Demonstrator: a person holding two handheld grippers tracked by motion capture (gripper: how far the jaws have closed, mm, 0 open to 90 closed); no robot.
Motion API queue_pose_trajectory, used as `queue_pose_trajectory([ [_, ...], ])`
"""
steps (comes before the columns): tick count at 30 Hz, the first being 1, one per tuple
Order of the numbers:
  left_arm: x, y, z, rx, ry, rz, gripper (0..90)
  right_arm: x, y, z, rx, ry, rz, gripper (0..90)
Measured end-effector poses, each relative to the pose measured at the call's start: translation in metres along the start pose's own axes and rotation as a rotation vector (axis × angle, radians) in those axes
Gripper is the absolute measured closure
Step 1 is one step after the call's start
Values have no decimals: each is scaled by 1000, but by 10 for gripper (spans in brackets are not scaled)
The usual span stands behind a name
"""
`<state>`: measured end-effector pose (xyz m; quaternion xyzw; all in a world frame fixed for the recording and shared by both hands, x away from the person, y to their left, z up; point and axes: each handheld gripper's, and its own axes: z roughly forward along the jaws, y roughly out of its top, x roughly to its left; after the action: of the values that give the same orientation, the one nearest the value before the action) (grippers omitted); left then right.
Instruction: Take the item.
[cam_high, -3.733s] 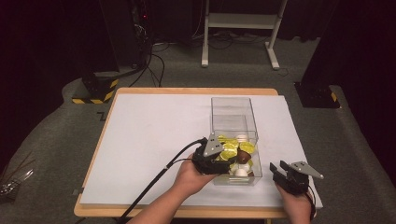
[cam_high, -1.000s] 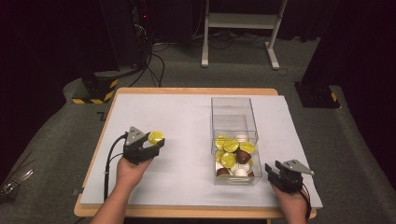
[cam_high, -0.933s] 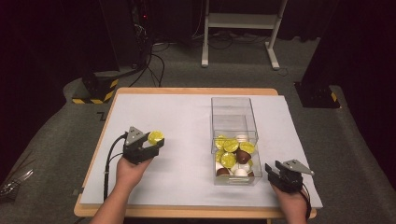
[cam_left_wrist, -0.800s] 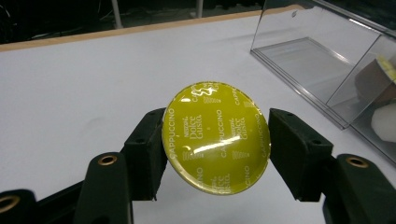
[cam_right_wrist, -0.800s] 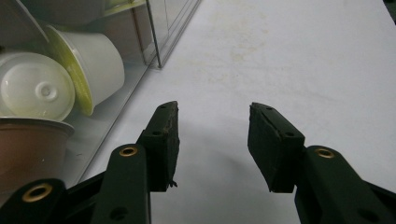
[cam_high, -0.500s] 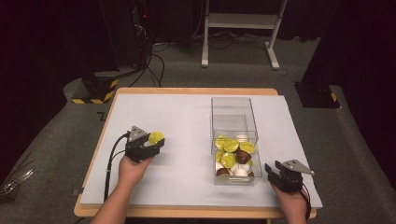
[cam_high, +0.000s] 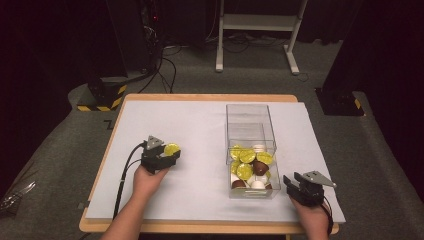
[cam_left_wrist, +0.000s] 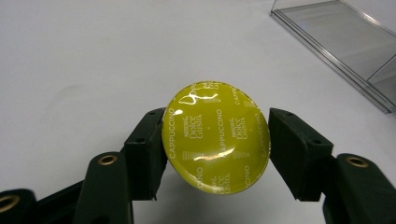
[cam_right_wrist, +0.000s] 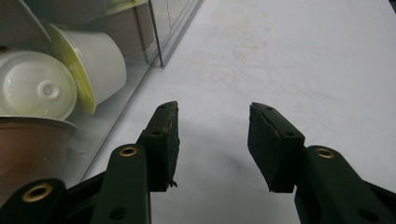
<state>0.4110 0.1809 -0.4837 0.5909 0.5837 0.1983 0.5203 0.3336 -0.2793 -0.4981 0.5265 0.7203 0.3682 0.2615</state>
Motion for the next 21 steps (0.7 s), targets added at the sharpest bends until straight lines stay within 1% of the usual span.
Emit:
queue_pose_trajectory([
  [2, 0, -2, 3, 8, 5, 4, 402, 0, 0, 0, 0, 1, 1, 533],
  [5, 0, -5, 6, 15, 4, -7, 402, 0, 0, 0, 1, 2, -1, 533],
  [9, 0, -8, 10, 30, 6, -8, 402, 0, 0, 0, 2, 4, 1, 533],
  [10, 0, -9, 11, 30, 5, -13, 402, 0, 0, 0, 2, 4, -1, 533],
  [13, 0, -10, 12, 36, 8, -6, 402, 0, 0, 0, 1, 5, -3, 534],
  [14, 0, -10, 13, 31, 9, -13, 401, 0, 0, 0, 1, 5, -3, 533],
  [16, 1, -10, 13, 38, 12, -6, 402, 0, 0, 0, 2, 6, -4, 533],
  [18, 1, -11, 14, 40, 13, -8, 401, 0, 0, 0, 1, 8, -3, 534],
  [19, 1, -11, 14, 38, 12, -11, 401, 0, 0, 0, 1, 8, -3, 534],
  [20, 0, -11, 16, 29, 10, -30, 401, 0, 0, 0, 0, 9, -1, 534],
  [21, 0, -11, 16, 33, 10, -23, 401, 0, 0, 0, 0, 9, -1, 533],
])
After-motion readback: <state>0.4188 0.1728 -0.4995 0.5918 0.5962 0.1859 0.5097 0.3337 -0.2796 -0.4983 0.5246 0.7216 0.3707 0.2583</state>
